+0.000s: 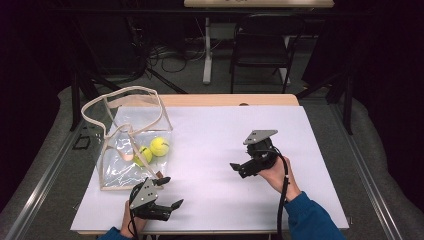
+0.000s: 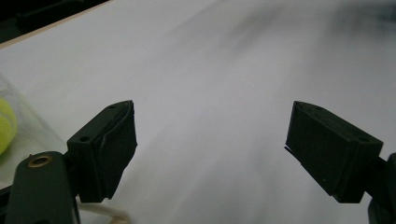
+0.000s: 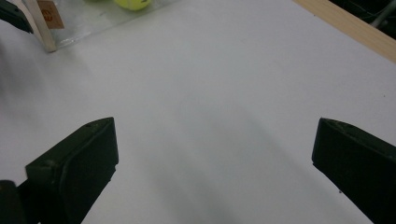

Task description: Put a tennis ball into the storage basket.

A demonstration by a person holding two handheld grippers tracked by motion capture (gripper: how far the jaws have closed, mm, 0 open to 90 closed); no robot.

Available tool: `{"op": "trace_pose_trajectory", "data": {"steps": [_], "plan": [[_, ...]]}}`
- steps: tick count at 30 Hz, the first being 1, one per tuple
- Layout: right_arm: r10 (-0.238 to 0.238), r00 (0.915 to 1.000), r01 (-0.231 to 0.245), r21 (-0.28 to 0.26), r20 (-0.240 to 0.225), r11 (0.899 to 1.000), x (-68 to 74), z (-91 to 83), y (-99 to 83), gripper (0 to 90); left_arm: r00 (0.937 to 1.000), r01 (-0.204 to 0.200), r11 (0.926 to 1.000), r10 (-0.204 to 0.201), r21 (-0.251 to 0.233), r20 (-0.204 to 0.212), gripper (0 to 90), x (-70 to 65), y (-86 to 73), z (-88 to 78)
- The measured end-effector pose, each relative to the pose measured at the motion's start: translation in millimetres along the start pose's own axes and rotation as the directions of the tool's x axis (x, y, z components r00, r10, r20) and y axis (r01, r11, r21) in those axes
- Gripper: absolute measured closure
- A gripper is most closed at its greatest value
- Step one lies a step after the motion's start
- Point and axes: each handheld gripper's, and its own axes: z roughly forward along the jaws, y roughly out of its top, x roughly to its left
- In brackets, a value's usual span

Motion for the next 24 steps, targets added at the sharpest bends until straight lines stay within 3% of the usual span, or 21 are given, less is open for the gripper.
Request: {"op": "trace_pose_trajectory", "data": {"steps": [12, 24], "plan": [[0.029, 0.9995, -0.029, -0.004, 0.01, 1.0, 4.6, -1.8, -39.2, 0.0, 1.0, 0.002, 1.0, -0.002, 0.005, 0.0, 16.0, -0.4, -0.1, 0.2], [0.059, 0.998, -0.059, -0.012, 0.022, 0.998, 9.8, -4.0, -64.6, 0.0, 1.0, 0.0, 1.0, 0.0, 0.002, -0.007, 16.0, -0.4, -0.2, -0.4]]}}
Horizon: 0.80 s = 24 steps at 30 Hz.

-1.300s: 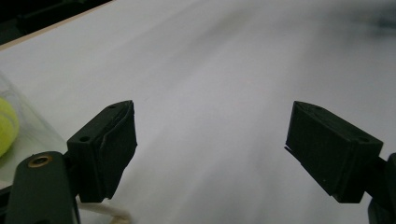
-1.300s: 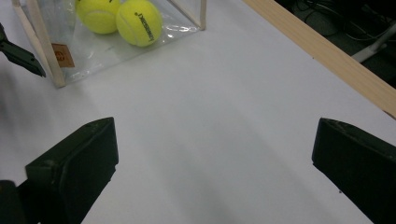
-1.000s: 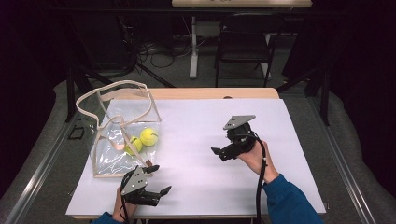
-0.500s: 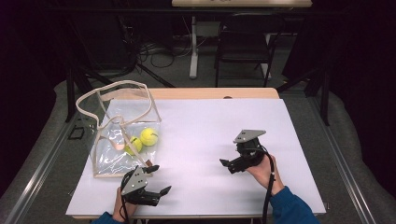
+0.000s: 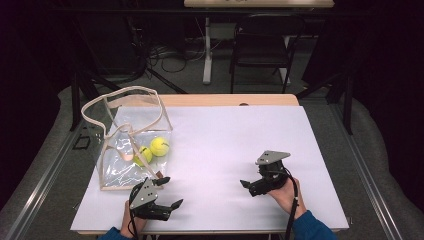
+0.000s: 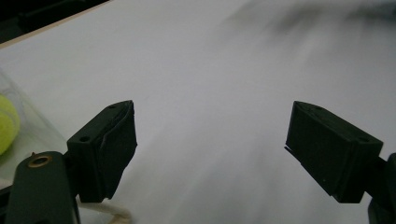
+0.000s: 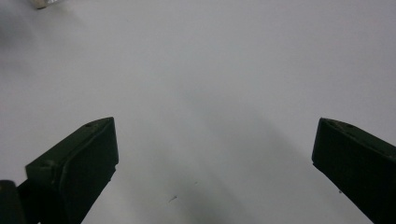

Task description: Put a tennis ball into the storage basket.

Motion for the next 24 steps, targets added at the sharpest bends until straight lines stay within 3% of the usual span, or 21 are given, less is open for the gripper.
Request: {"op": "trace_pose_trajectory", "data": {"steps": [24], "plan": [[0.046, 0.9977, -0.046, -0.006, 0.049, 0.999, 9.6, -14.2, -40.5, 0.0, 1.0, -0.007, 1.0, 0.007, 0.002, -0.002, 16.0, -0.1, 0.2, -0.2]]}}
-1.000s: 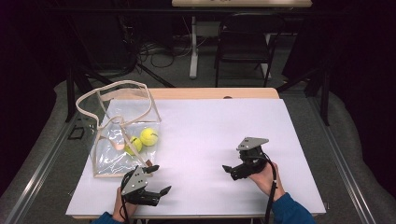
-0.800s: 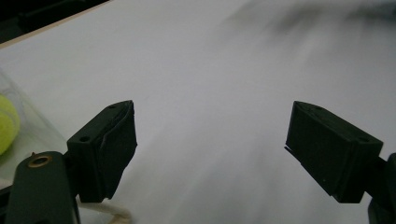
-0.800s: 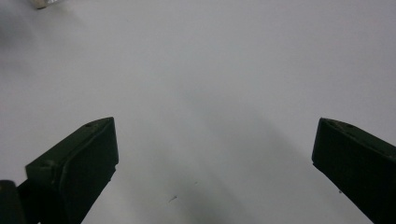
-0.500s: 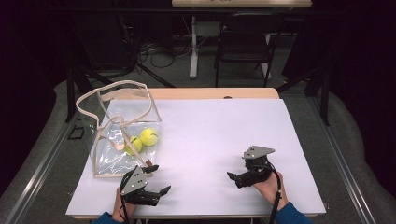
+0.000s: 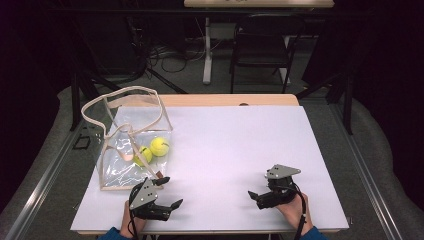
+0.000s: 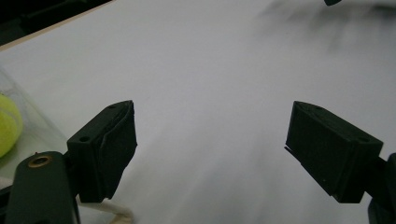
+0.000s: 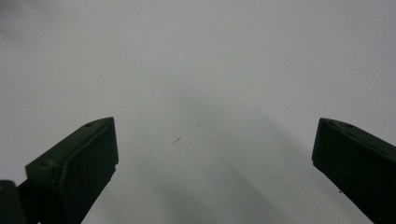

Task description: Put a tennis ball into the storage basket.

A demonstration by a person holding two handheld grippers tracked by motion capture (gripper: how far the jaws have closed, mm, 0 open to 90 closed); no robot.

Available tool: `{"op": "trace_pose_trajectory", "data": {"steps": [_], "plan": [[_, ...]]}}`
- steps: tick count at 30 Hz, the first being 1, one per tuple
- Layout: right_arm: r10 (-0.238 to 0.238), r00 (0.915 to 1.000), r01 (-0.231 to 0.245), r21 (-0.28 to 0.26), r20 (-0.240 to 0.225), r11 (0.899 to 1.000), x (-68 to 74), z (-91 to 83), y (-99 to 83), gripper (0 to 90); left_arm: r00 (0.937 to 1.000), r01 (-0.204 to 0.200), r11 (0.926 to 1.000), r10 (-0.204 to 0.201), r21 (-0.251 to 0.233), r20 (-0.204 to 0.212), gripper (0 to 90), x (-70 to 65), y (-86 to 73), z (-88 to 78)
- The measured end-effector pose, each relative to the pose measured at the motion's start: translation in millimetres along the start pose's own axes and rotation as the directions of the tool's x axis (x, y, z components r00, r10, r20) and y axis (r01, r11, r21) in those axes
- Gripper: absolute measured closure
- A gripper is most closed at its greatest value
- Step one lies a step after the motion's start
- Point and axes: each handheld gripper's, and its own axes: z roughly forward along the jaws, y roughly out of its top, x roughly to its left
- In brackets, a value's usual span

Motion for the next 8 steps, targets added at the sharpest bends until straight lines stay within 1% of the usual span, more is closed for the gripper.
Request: {"op": "trace_pose_trajectory", "data": {"steps": [3, 4, 8], "plan": [[0.0, 1.0, 0.0, 0.005, 0.008, 1.0, 0.6, -1.1, -2.3, 0.0, 1.0, 0.002, 1.0, -0.002, 0.001, 0.001, 16.0, -0.1, 0.1, 0.3], [-0.001, 1.0, 0.001, -0.006, -0.001, 1.0, 0.3, -0.9, -2.9, 0.0, 1.0, 0.003, 1.0, -0.003, 0.001, 0.001, 16.0, -0.1, 0.1, 0.4], [-0.001, 1.0, 0.001, -0.011, -0.001, 1.0, 0.3, -2.6, -3.1, 0.0, 1.0, -0.001, 1.0, 0.001, 0.008, -0.001, 16.0, 0.7, 0.4, 0.8]]}}
